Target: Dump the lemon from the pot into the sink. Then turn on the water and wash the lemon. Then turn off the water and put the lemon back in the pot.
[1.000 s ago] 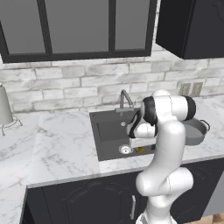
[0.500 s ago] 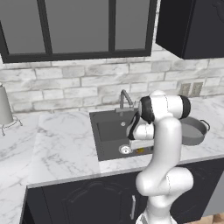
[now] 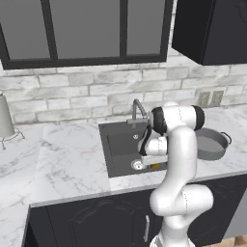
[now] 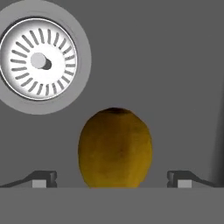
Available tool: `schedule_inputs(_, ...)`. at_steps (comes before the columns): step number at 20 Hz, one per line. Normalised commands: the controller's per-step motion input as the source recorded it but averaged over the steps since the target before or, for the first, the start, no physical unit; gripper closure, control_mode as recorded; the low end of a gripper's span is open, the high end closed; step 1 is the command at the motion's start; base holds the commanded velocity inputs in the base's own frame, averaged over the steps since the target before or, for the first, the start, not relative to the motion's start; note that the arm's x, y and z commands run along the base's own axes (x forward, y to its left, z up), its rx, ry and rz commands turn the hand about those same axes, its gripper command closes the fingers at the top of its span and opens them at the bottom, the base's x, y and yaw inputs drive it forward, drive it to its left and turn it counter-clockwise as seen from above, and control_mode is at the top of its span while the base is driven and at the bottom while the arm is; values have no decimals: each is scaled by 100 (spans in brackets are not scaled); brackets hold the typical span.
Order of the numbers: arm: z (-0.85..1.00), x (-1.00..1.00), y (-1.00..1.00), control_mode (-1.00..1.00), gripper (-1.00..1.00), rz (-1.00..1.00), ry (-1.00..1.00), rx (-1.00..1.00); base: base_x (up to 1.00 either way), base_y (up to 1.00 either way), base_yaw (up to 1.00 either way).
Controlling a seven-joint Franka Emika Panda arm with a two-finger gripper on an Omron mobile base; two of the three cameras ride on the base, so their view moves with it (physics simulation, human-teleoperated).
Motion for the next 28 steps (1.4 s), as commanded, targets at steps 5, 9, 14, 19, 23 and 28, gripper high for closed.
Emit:
schedule_inputs(5,-24,21,0,-100,-100,0,0,0,0,0,0)
schedule_inputs(9,-24,21,0,-100,-100,0,0,0,0,0,0)
schedule_inputs(14,-21,20,0,-100,-100,0,0,0,0,0,0)
schedule_inputs(19,-18,4,0,-100,100,0,0,0,0,0,0)
schedule_inputs(23,-26,-37,-16,-100,100,0,0,0,0,0,0)
schedule_inputs(28,-29,-47,-26,-100,100,0,1,0,0,0,0)
